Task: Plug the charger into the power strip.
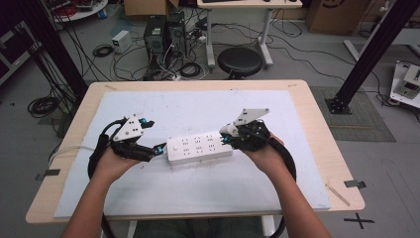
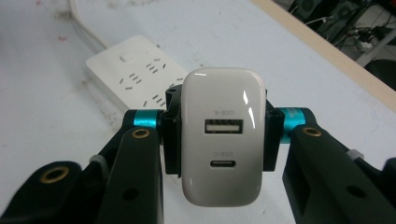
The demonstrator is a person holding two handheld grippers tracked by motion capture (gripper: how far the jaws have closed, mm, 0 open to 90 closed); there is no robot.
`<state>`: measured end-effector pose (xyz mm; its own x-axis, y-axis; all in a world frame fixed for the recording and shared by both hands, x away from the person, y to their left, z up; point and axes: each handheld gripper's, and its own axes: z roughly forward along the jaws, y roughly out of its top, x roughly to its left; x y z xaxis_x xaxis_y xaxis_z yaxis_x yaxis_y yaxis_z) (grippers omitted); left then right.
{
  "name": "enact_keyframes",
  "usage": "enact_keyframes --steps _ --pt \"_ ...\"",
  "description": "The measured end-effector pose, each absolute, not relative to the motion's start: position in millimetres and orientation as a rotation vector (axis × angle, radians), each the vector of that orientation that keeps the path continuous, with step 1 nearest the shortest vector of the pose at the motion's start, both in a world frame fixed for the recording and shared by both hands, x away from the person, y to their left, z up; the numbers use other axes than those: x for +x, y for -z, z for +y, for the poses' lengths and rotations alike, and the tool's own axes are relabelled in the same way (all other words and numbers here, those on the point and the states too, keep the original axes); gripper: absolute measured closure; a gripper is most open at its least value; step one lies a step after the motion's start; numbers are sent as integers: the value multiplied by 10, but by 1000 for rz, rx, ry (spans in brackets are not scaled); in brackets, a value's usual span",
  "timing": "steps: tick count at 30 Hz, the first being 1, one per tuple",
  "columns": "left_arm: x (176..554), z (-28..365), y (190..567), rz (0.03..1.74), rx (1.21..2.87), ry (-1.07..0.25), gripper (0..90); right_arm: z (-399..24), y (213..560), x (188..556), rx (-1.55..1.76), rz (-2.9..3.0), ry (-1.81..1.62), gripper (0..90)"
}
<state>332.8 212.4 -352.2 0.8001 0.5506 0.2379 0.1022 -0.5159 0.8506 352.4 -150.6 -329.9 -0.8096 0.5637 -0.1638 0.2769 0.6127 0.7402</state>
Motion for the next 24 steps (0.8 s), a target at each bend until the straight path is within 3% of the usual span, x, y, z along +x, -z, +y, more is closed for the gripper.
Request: enact_keyframes --steps 12,24 --pt "3261 2219 3529 481 2079 -627 198 -1184 3232 3926 461 2720 -818 632" --pt "3169 2203 3549 458 2093 -598 197 -955 3404 4241 256 2923 -680 631"
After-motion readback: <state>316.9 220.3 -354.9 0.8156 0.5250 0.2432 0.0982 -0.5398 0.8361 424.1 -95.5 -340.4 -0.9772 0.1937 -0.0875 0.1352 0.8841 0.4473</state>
